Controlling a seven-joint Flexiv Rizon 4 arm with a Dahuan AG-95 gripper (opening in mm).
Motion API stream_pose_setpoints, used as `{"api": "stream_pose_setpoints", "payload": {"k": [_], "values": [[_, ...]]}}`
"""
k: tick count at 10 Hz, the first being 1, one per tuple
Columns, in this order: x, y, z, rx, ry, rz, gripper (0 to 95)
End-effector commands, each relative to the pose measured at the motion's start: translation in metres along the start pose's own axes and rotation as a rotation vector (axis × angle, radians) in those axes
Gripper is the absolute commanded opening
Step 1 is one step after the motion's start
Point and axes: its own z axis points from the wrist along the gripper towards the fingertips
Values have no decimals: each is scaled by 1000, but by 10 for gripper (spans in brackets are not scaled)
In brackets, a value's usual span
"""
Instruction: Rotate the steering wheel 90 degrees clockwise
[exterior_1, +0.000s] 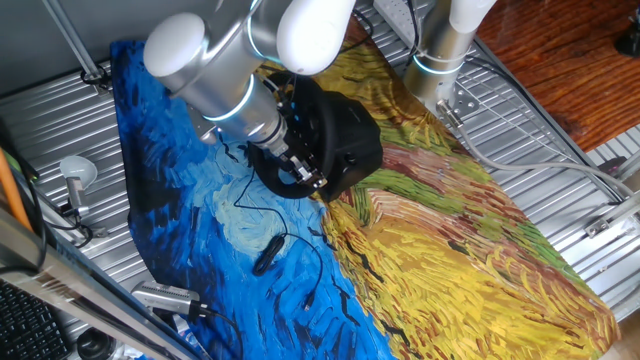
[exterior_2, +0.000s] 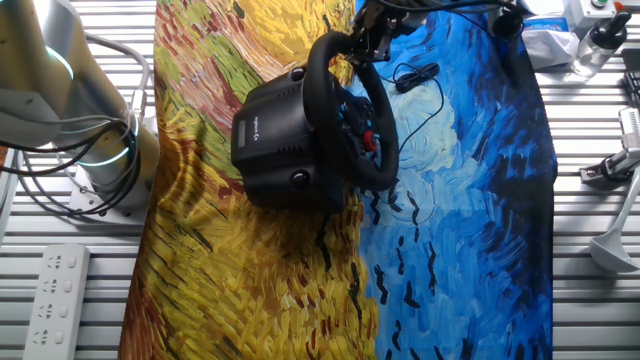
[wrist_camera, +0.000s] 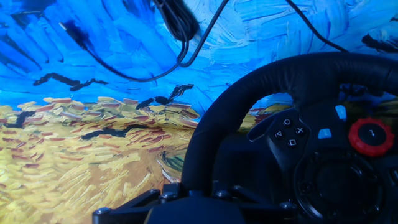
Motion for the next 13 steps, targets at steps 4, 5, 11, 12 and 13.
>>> {"api": "stream_pose_setpoints", "payload": {"k": [4, 5, 11, 12, 13], "values": [[-6, -1, 4, 31, -14, 18, 0], [-6, -2, 4, 32, -16, 24, 0], [-13, 0, 7, 50, -28, 41, 0], [-13, 0, 7, 50, -27, 39, 0], [-13, 0, 7, 51, -26, 39, 0]]}}
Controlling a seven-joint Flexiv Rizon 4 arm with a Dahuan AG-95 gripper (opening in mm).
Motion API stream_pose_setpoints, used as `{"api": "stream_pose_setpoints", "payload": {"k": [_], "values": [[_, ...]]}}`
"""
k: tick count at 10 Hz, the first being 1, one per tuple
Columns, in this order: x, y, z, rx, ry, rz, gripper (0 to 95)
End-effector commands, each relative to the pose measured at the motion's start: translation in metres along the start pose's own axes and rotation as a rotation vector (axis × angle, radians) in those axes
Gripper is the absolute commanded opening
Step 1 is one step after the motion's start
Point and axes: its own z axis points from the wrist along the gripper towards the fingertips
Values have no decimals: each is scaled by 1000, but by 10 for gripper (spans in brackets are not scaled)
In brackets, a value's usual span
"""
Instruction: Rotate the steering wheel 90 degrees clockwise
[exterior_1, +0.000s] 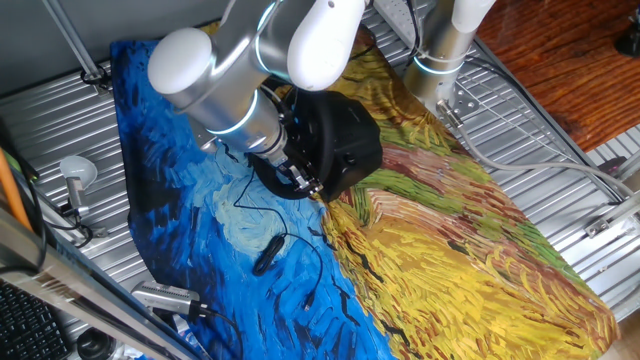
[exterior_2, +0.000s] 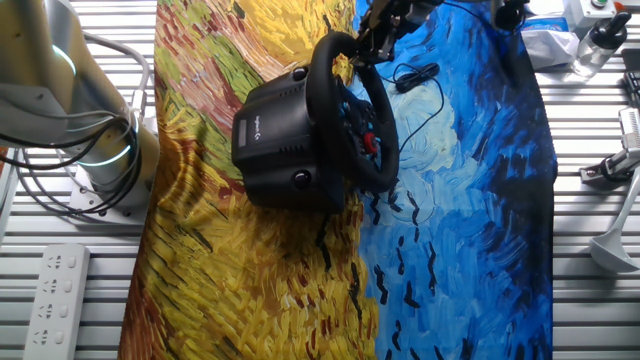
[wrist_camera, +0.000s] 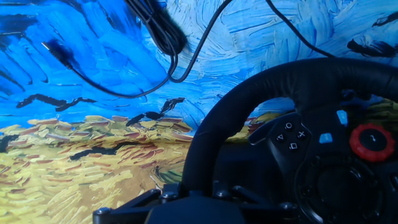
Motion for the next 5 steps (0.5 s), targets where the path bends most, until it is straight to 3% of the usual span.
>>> {"api": "stream_pose_setpoints", "payload": {"k": [1, 5], "values": [[0, 0, 0, 0, -1, 1, 0], [0, 0, 0, 16, -4, 12, 0]]}}
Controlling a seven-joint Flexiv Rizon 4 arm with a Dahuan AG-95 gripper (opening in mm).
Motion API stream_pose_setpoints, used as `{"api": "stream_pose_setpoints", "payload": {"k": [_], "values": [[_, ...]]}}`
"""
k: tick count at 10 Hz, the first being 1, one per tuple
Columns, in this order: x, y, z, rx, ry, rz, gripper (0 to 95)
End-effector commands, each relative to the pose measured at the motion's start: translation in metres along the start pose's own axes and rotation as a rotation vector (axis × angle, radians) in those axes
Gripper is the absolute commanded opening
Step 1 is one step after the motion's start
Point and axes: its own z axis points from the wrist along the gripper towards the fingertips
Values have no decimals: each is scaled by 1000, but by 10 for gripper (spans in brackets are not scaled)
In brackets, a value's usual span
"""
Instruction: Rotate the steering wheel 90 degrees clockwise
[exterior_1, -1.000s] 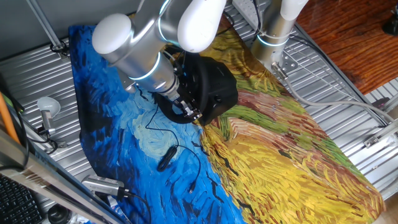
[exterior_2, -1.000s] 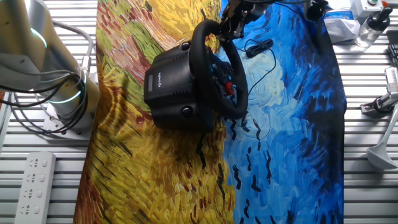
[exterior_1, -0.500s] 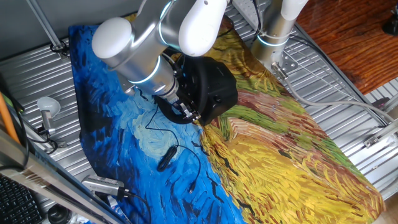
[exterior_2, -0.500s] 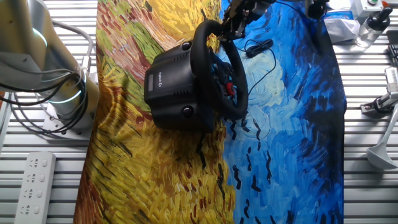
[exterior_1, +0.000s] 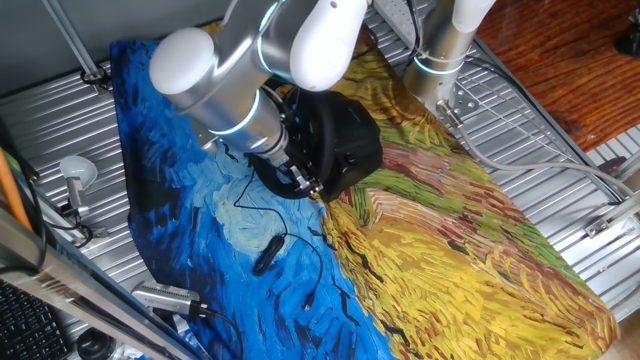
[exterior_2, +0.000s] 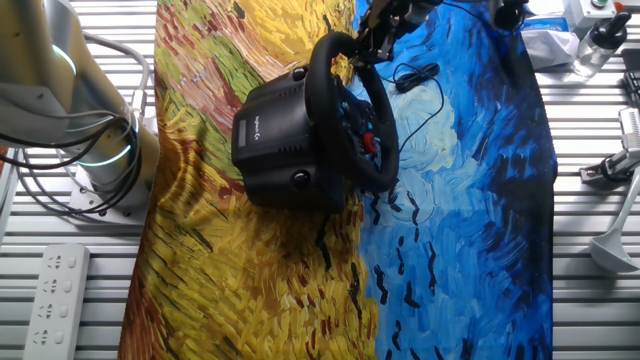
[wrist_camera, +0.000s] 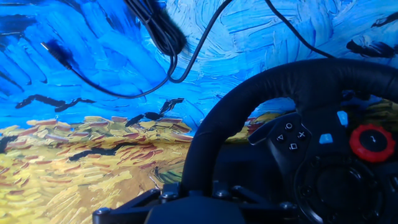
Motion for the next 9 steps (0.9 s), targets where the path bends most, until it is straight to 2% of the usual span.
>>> {"api": "stream_pose_setpoints", "payload": {"k": [1, 8, 9], "values": [[-1, 0, 0, 4, -2, 1, 0], [-2, -1, 1, 11, -13, 5, 0], [-2, -1, 1, 11, -18, 2, 380]]}}
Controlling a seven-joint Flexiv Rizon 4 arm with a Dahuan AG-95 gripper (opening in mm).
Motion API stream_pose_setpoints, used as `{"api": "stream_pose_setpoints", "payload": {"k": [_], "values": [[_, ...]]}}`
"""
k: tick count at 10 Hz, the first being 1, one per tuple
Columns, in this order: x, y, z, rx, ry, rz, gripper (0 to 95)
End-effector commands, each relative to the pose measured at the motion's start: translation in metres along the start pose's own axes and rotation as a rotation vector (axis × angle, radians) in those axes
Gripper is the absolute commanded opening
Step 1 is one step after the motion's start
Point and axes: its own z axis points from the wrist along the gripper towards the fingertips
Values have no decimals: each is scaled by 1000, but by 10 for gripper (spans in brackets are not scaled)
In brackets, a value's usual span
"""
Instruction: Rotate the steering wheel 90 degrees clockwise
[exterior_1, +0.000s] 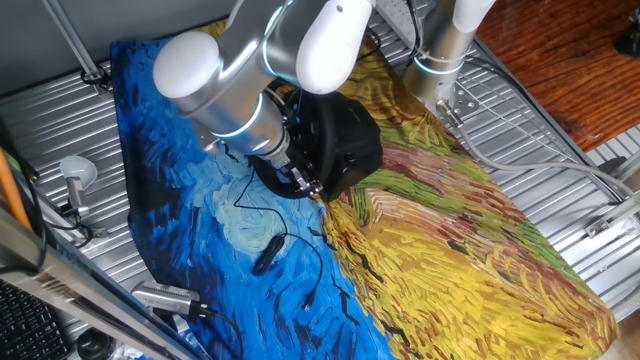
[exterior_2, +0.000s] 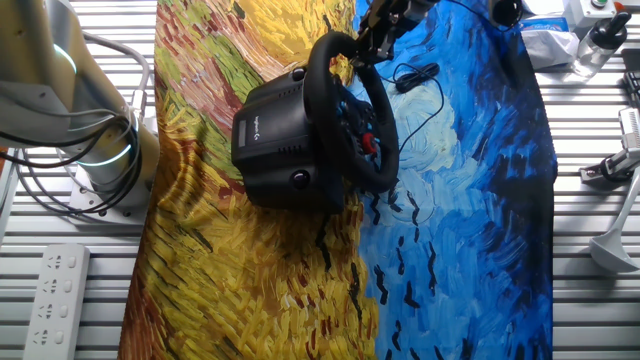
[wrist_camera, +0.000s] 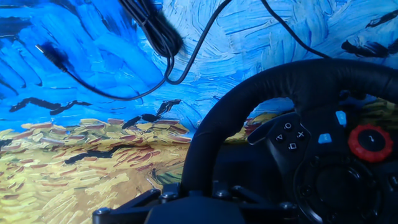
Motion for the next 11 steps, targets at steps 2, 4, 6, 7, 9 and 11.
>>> {"api": "stream_pose_setpoints", "payload": {"k": [2, 4, 6, 7, 9, 11], "values": [[0, -1, 1, 5, -13, -13, 570], [-1, -1, 2, 10, -16, -20, 570], [-1, -1, 2, 12, -16, -23, 570], [-1, -1, 2, 12, -16, -25, 570], [-1, -1, 2, 14, -15, -29, 570], [2, -1, -3, 12, -13, -52, 570]]}}
